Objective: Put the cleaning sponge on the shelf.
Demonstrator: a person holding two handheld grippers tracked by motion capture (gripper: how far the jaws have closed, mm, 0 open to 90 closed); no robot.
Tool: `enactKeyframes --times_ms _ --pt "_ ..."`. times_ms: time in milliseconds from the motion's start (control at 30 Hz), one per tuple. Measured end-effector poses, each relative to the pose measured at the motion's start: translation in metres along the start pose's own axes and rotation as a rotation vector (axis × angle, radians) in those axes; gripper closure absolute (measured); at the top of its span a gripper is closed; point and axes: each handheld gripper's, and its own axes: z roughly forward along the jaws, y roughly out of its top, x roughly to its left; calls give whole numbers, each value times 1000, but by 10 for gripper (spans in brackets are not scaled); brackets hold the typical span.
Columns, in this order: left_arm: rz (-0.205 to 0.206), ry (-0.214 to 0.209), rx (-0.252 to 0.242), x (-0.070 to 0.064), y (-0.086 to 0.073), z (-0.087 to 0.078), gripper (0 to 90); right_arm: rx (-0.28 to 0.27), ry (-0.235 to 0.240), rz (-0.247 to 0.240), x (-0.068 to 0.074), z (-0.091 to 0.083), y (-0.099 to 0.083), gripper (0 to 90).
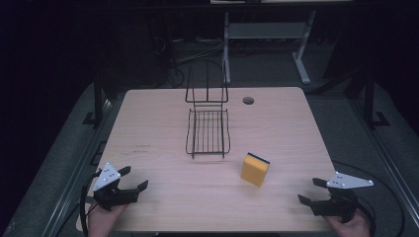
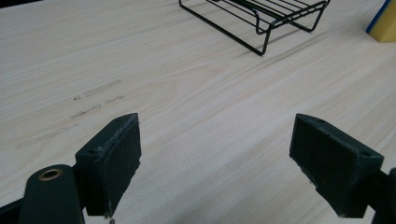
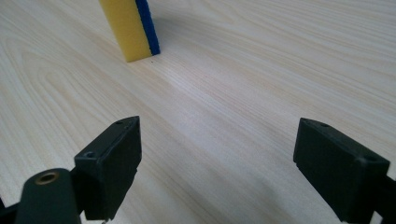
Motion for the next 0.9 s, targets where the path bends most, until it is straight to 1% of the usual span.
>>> enactKeyframes --times_ms 67,100,200,333,433,567,667,900 --pt "3 2 7 -1 0 0 159 -2 1 -2 1 0 0 149" --pt "4 3 6 -1 0 0 159 -2 4 -10 1 1 1 148" --pt "3 3 3 -1 0 -1 159 -4 12 -11 3 2 3 148" --pt "4 -3 -2 -1 0 -1 159 1 21 -28 7 4 6 148" --pt "12 -7 -2 -2 0 -1 159 -2 33 -50 14 7 12 147" --pt "10 -16 0 -4 -1 -1 159 -2 48 -64 19 12 16 145" --pt "14 -16 -4 -4 0 0 159 10 60 -88 25 17 22 144" --pt "3 -25 9 -2 -1 3 160 1 91 -130 38 27 35 145"
